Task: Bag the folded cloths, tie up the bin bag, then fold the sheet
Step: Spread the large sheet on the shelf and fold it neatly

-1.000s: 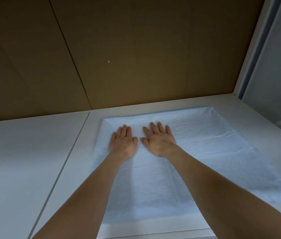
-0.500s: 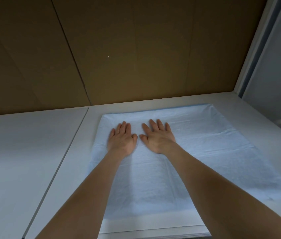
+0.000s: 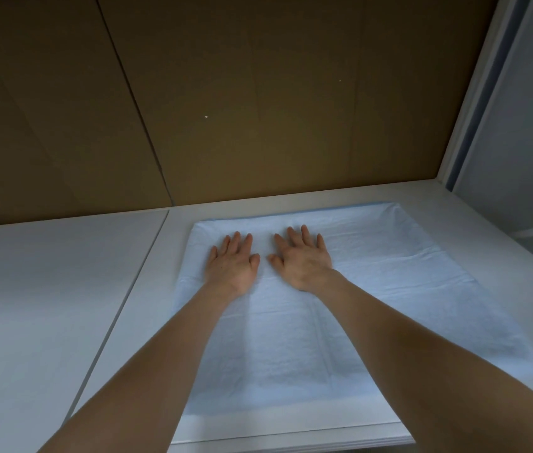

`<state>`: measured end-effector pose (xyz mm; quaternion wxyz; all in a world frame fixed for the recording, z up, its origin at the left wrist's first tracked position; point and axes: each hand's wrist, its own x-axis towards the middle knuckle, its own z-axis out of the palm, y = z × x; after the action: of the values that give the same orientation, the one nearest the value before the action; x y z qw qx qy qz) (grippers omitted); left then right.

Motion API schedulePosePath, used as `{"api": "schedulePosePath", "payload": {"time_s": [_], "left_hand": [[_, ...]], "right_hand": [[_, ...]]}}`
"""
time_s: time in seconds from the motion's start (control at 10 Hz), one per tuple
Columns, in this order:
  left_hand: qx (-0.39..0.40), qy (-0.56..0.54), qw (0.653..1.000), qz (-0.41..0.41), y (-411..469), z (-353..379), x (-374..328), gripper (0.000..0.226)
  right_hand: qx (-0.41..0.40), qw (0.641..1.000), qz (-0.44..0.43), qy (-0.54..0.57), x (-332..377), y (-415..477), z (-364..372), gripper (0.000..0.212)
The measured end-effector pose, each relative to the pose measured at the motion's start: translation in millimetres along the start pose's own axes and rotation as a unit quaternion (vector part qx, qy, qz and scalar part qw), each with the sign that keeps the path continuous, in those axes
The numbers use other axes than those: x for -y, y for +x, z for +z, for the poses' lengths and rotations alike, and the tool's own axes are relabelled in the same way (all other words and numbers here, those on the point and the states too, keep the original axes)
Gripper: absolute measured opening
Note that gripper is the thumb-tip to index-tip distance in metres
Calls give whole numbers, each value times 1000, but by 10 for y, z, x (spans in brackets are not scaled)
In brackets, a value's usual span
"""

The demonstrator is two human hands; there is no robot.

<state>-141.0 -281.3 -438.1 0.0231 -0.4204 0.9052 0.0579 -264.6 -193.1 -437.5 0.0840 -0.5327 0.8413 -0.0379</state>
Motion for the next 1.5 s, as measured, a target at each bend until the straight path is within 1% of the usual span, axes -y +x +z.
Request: {"api": "schedulePosePath", "payload": {"time_s": [0.1,0.5,0.6,0.7,0.8,0.9,1.2,1.3,1.5], "left_hand": [[20,8,1000,6,-20,69,16,56],[15,30,999,0,-4,136,18,57],[18,21,1000,4,5,125,27,56],[14,-34,999,15,-5,36,65,52],[-27,-63,998,7,-156,-41,78,52],[-33,-27,999,10,-402,-61,34,54],[-13,-9,1000,4,-911,-30,-52,56],[-8,-11,1000,9,-942,5,-76,56],[28,1,999,19,-954,117,-105,57]], "right_hand": [[17,1000,-1,-6,3,-25,32,61],[16,1000,7,-23,0,-15,96,61],[2,1000,-2,-7,-11,-23,74,61],[-35,996,5,81,-45,-78,-14,55],[-65,994,33,87,-90,-252,-78,55],[-57,997,29,48,-76,-489,-70,58],[-26,1000,10,1,120,-993,1,60],[-24,1000,8,-9,153,-992,44,60],[13,1000,12,-14,165,-954,147,59]]}}
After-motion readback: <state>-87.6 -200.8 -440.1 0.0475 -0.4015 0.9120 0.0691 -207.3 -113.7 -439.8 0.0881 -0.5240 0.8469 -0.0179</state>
